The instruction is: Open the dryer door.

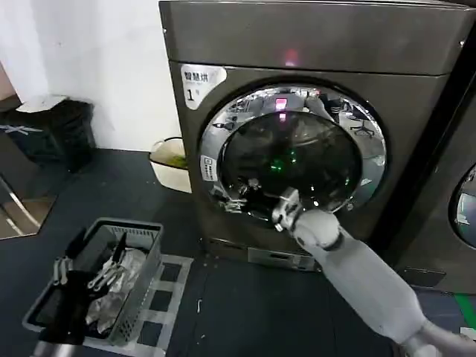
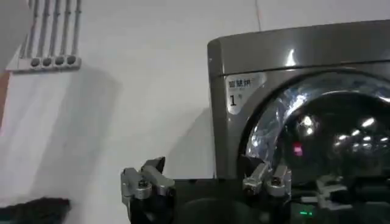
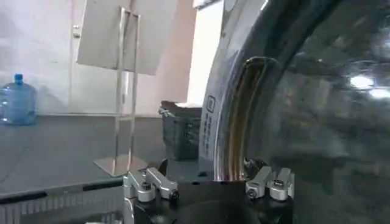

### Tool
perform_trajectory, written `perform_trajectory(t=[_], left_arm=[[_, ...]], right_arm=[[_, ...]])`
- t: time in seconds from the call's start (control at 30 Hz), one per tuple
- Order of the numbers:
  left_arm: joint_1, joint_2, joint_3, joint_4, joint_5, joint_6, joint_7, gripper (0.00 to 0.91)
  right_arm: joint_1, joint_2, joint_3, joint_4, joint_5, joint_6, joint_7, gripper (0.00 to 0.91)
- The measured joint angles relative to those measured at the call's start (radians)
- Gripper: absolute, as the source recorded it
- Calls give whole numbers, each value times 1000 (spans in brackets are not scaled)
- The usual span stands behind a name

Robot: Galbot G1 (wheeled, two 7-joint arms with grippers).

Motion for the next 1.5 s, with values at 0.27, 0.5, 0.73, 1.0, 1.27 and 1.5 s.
perform_trajectory(t=[0.27,0.5,0.73,1.0,1.27,1.5], left_arm=[[1,-5,0,-12,-2,15,4,907],[-9,4,-7,-31,-6,89,-5,907],[-41,28,-7,-37,-34,183,-39,907],[-98,87,-69,11,-197,285,172,907],[-182,227,-80,112,-326,238,181,907],[-267,378,-30,216,-490,226,218,907]], right_arm=[[47,50,-16,-57,1,1,-26,907],[51,40,-11,-41,33,-10,-89,907],[16,-9,13,5,94,-29,-189,907],[-37,-82,38,95,119,-43,-346,907],[-85,-147,72,167,121,-40,-534,907],[-135,-204,107,223,116,-43,-685,907]])
